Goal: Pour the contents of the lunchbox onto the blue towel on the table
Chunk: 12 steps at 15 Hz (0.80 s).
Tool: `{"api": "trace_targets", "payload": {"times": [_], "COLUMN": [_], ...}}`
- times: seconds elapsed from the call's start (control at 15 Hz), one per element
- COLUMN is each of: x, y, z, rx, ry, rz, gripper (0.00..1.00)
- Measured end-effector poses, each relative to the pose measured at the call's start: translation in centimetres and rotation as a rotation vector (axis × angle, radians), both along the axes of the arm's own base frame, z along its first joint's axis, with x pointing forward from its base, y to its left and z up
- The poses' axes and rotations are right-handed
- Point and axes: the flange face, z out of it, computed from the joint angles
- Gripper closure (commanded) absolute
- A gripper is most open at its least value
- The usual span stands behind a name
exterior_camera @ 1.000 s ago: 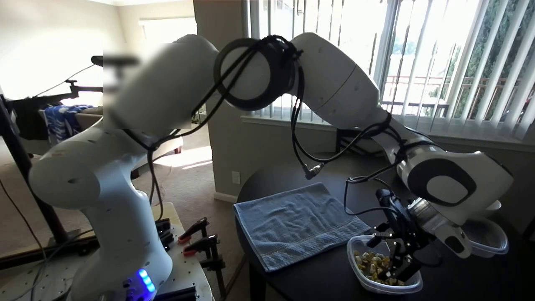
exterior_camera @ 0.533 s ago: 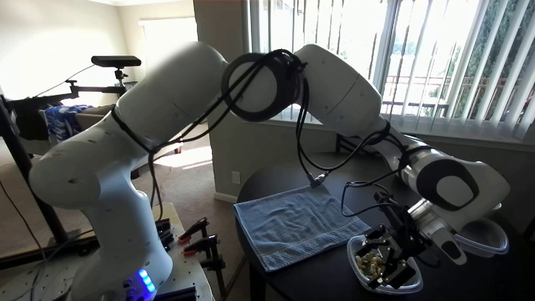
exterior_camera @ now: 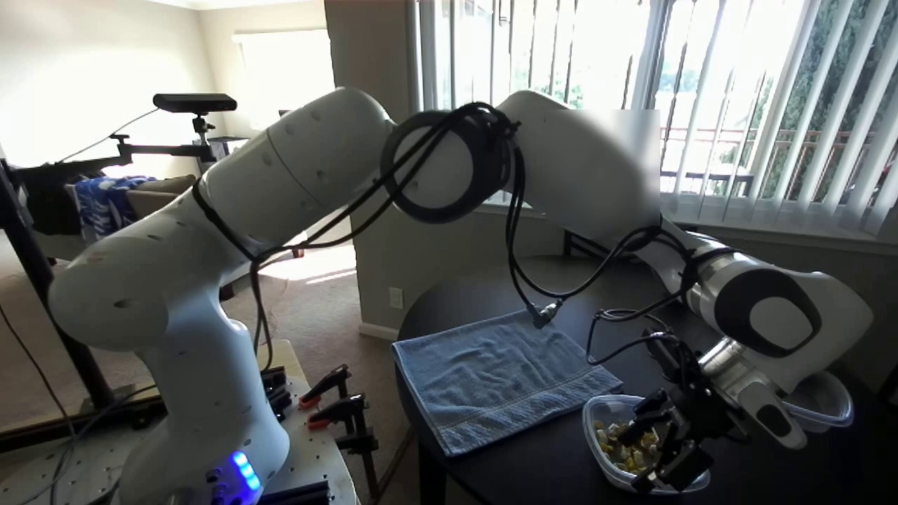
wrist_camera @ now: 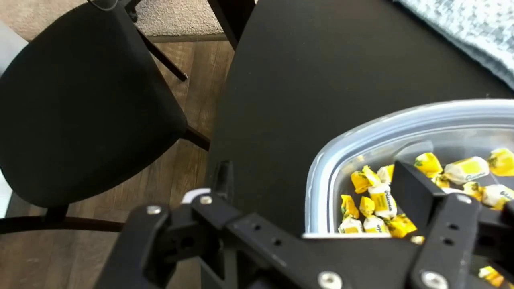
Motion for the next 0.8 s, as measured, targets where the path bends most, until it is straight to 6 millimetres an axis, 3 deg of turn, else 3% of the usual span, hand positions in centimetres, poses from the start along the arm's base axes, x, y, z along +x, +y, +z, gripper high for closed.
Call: {"api": "trace_targets", "payload": {"times": [0.27, 0.4, 0.8], "x": [-0.3, -0.1, 1.9], "y": [0.5, 0.6, -0.5], "z": [-5.9, -7.5, -5.1], "rx": [-0.025, -0.038, -0.124], "ry": [0.078, 0.103, 0.066], "rz": [-0.043, -0.057, -0.093], "gripper": [0.0, 0.0, 0.0]}}
